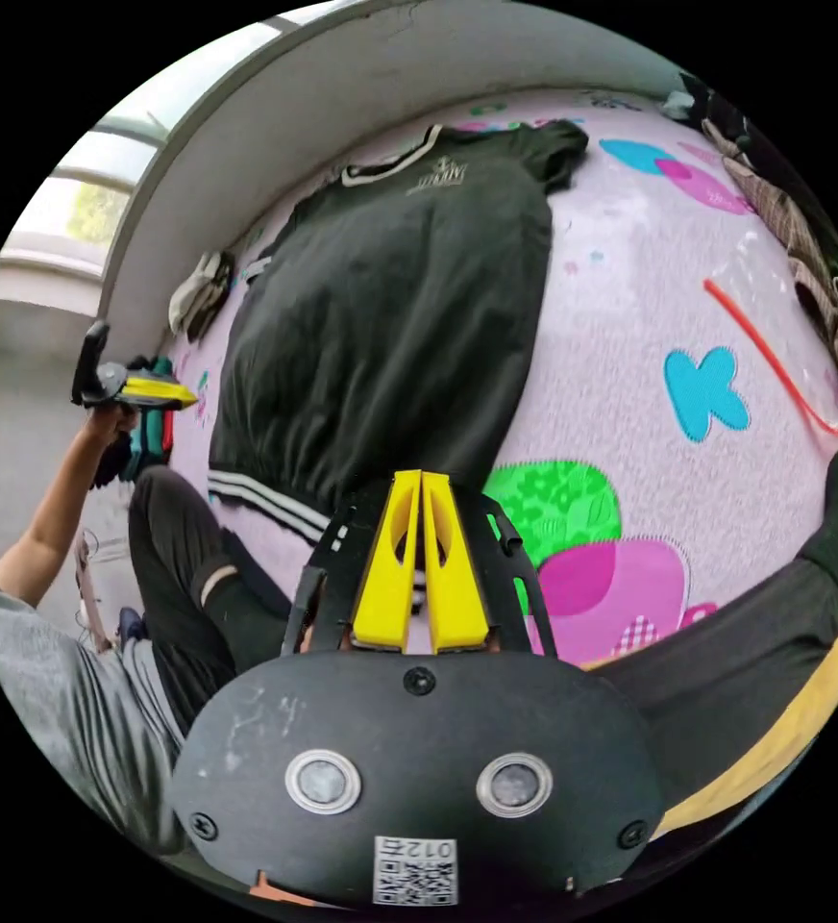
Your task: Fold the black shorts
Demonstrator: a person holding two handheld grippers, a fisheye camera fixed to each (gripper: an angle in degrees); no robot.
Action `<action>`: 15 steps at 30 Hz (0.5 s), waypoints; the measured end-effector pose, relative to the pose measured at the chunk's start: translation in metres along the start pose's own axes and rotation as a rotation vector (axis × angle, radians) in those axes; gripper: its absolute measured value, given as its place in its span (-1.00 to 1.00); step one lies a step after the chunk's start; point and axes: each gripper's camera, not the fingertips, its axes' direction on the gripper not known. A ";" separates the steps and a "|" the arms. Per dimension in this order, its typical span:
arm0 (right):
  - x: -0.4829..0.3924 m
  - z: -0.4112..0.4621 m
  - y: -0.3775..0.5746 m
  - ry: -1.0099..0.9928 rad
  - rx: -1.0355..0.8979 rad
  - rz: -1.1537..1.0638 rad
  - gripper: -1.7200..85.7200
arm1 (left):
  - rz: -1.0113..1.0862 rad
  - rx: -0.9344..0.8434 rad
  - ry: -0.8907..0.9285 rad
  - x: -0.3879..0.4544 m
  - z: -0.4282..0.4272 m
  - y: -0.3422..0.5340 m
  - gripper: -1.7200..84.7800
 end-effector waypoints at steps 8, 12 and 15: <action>0.019 0.063 0.061 0.265 -0.100 -0.157 -0.98 | 0.016 -0.224 -0.049 -0.011 0.088 -0.008 -0.94; 0.034 0.094 0.077 0.354 -0.143 -0.184 -0.98 | -0.066 -0.264 -0.109 -0.036 0.129 -0.003 -0.94; 0.047 0.106 0.095 0.376 -0.148 -0.195 -0.98 | -0.108 -0.247 -0.103 -0.050 0.147 0.008 -0.94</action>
